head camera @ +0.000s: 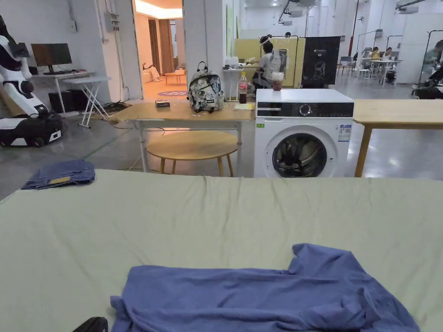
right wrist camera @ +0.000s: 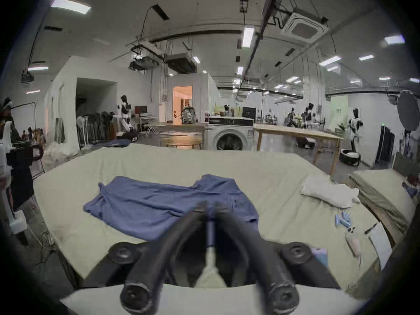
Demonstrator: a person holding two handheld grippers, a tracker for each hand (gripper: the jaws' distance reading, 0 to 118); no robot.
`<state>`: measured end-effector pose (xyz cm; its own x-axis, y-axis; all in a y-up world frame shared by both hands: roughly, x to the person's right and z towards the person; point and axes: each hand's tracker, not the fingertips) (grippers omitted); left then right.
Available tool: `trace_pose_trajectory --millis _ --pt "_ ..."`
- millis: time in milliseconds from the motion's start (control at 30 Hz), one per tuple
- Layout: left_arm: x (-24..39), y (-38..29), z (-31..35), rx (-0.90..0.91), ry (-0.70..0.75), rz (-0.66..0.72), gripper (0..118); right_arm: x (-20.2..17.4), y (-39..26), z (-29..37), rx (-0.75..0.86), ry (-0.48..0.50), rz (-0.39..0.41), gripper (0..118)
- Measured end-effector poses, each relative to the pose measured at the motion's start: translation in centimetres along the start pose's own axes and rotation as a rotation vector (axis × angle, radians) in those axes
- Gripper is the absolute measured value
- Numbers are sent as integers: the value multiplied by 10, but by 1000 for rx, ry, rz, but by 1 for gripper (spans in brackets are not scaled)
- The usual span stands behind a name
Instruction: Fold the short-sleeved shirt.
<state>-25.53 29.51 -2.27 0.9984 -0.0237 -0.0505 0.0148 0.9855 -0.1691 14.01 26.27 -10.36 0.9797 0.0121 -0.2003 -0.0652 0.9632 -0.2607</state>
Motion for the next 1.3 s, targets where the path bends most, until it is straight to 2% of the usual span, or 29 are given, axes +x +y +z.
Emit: trace_pose_trajectory --millis 33,67,100,233,433,467,500,533,600,700,767,833,933,1000,1100,1133,1200,1233,1300 --pt "-1 -3 5 -4 32 21 0 -3 -6 2 18 -10 -15 0" --pt "-6 -4 4 -42 -9 48 0 -7 -9 4 2 -2 -21 0" --pt "-8 -6 5 -71 8 80 0 -10 -12 4 -32 32 -30 0" --pt "-25 -13 4 -99 29 121 0 -18 -19 2 -50 27 4 0" --pt "-50 -29 -28 -138 8 154 0 -10 -20 -4 -61 60 -65 0" --pt "-57 -39 -45 -199 7 172 0 -9 -21 -5 -68 63 -72 0" --pt "-63 -47 -59 -252 12 185 12 -8 -24 -4 -64 57 -77 0" --pt "-70 -58 -74 -278 28 203 33 -6 -26 -4 -71 61 -89 0" --pt "-84 -80 -109 -380 10 261 56 0 -32 -6 -88 58 -115 0" --pt "-105 -113 -165 -453 5 354 61 14 -44 -13 -136 57 -170 0" --pt "-111 -132 -200 -500 51 354 65 24 -51 -16 -165 39 -187 0" --pt "-117 -146 -228 -558 101 330 65 33 -57 -17 -187 21 -198 0" --pt "-108 -157 -246 -668 59 322 63 44 -67 -18 -223 -23 -199 0" --pt "-92 -152 -242 -648 109 214 57 50 -73 -20 -246 -44 -209 0" --pt "-84 -149 -249 -663 111 157 21 57 -76 -34 -277 -47 -227 0" --pt "-80 -148 -247 -674 93 145 15 59 -75 -43 -284 -45 -214 0" --pt "-73 -146 -250 -690 94 133 10 66 -70 -67 -295 -62 -158 2" --pt "-69 -146 -252 -700 91 105 9 65 -63 -81 -301 -60 -148 25" --pt "-66 -148 -252 -714 95 60 8 77 -60 -120 -358 -48 -194 88"
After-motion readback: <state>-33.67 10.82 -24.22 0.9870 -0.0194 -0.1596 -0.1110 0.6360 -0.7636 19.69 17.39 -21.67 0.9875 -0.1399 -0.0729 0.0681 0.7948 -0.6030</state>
